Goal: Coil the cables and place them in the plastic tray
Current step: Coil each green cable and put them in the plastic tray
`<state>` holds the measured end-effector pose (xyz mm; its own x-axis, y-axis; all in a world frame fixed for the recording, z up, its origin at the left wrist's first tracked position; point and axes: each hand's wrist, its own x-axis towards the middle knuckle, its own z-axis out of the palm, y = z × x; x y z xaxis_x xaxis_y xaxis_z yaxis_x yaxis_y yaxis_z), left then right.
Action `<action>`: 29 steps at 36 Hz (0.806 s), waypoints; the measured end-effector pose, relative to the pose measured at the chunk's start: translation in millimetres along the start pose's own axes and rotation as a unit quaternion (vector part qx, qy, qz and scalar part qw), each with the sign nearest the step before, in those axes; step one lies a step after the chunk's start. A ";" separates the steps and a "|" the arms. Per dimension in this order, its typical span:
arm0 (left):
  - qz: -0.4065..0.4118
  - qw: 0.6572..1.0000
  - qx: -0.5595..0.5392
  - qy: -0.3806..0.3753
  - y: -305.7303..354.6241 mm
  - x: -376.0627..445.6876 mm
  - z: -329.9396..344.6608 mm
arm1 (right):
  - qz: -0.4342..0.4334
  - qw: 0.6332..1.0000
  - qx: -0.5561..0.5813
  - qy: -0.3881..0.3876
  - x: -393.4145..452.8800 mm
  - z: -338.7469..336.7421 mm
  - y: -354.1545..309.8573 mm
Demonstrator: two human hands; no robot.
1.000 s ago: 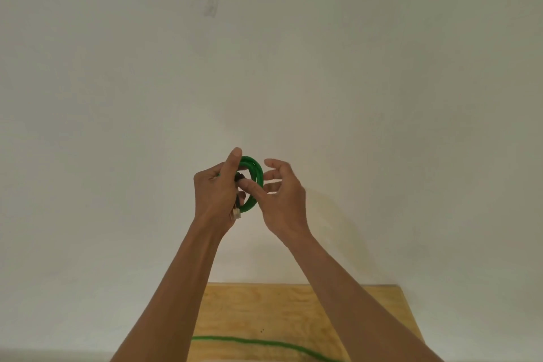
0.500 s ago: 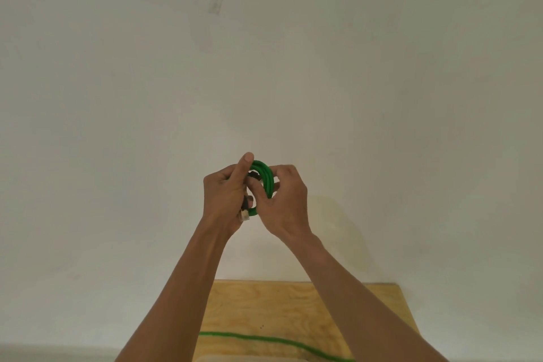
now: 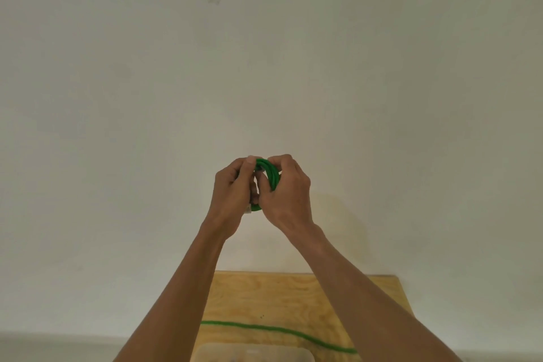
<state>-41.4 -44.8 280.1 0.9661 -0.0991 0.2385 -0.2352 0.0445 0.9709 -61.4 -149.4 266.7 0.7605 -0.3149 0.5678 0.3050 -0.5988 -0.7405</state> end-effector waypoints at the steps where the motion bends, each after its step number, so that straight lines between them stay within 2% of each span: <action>1: 0.008 1.000 0.008 -0.014 -1.2 0.0 -2.2 | -0.001 1.000 0.001 0.005 -1.1 0.2 2.2; 6: 0.022 0.999 0.041 -0.001 -9.5 -0.4 -6.3 | 0.005 0.999 0.018 0.037 -7.5 4.0 10.1; 10: 0.012 1.000 0.019 0.021 -20.0 -4.4 -9.6 | 0.024 0.999 0.042 0.009 -8.0 5.0 14.3; 18: -0.019 0.998 0.055 -0.030 -31.3 -10.2 -19.7 | 0.019 1.000 0.004 0.019 -17.6 14.4 22.1; 23: -0.080 0.996 -0.006 0.033 -44.3 -13.6 -27.8 | 0.016 1.000 0.016 -0.009 -29.0 24.1 23.2; 29: -0.138 0.990 -0.031 0.010 -57.6 -21.1 -40.0 | -0.005 0.999 -0.034 0.005 -46.6 44.2 33.3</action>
<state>-44.0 -5.4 218.4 0.9946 -0.0969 -0.0366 0.0444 0.0785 0.9959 -61.4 -122.1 199.8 0.7515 -0.3162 0.5791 0.2725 -0.6506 -0.7089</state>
